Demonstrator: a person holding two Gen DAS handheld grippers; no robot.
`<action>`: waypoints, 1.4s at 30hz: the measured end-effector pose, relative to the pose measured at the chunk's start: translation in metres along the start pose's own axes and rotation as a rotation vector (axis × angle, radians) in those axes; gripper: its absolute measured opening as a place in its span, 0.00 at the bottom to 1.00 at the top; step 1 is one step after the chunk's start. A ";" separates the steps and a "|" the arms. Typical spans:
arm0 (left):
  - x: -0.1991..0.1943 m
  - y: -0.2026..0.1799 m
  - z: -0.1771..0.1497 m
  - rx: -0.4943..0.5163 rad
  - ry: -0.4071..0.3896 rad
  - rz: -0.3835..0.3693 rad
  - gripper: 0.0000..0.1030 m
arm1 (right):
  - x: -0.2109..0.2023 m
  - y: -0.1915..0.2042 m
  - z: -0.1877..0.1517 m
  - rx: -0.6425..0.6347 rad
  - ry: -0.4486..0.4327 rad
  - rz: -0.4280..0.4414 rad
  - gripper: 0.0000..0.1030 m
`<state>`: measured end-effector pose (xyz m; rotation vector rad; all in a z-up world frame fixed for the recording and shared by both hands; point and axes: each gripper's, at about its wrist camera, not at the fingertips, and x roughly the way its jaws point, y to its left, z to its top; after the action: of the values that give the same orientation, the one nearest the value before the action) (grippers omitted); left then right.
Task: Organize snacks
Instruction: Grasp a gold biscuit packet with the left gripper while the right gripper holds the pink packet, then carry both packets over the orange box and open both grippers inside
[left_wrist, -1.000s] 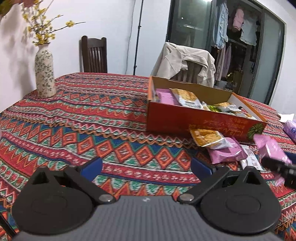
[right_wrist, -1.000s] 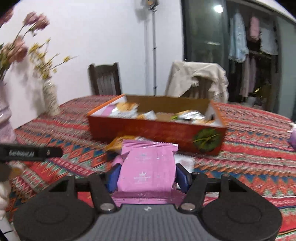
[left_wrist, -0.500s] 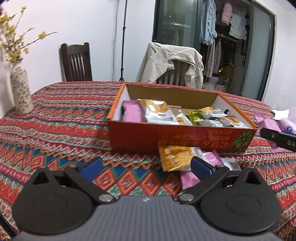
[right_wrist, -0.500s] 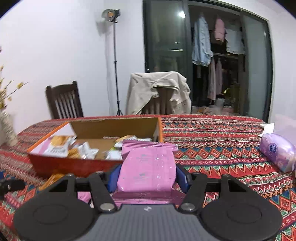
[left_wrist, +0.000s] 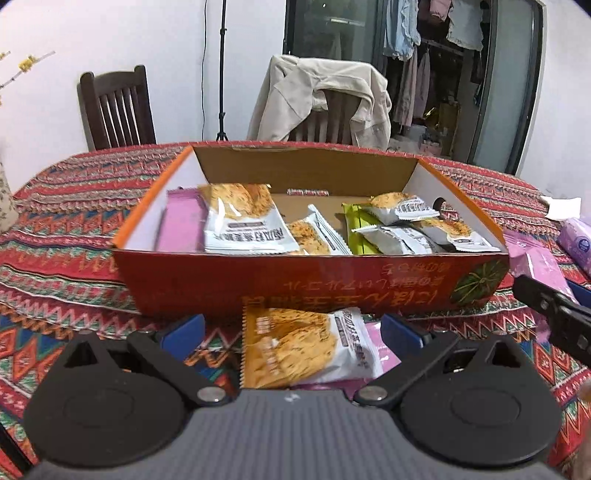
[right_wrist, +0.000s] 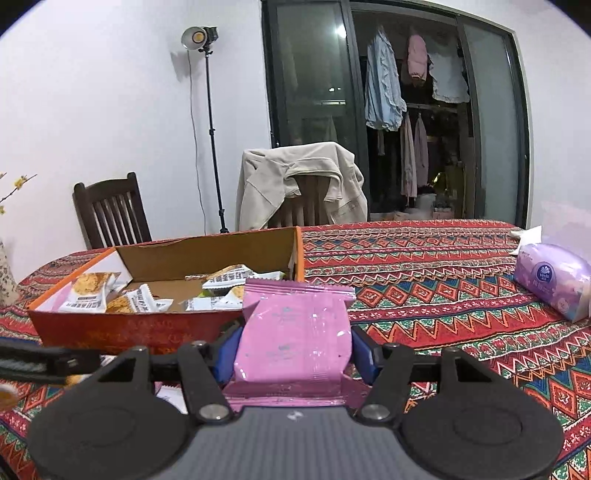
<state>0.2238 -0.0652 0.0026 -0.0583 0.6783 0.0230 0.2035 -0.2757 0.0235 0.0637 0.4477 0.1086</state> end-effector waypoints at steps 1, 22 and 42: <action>0.003 -0.001 -0.001 -0.002 0.003 0.004 1.00 | -0.001 0.002 0.000 -0.003 0.000 0.001 0.60; 0.018 0.012 -0.010 -0.045 -0.007 -0.104 0.63 | -0.004 0.011 -0.003 -0.033 0.004 0.020 0.60; -0.037 0.015 -0.014 -0.016 -0.151 -0.074 0.58 | -0.012 0.004 -0.003 -0.019 -0.076 0.079 0.60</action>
<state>0.1856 -0.0515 0.0137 -0.0963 0.5249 -0.0383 0.1906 -0.2727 0.0263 0.0665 0.3682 0.1876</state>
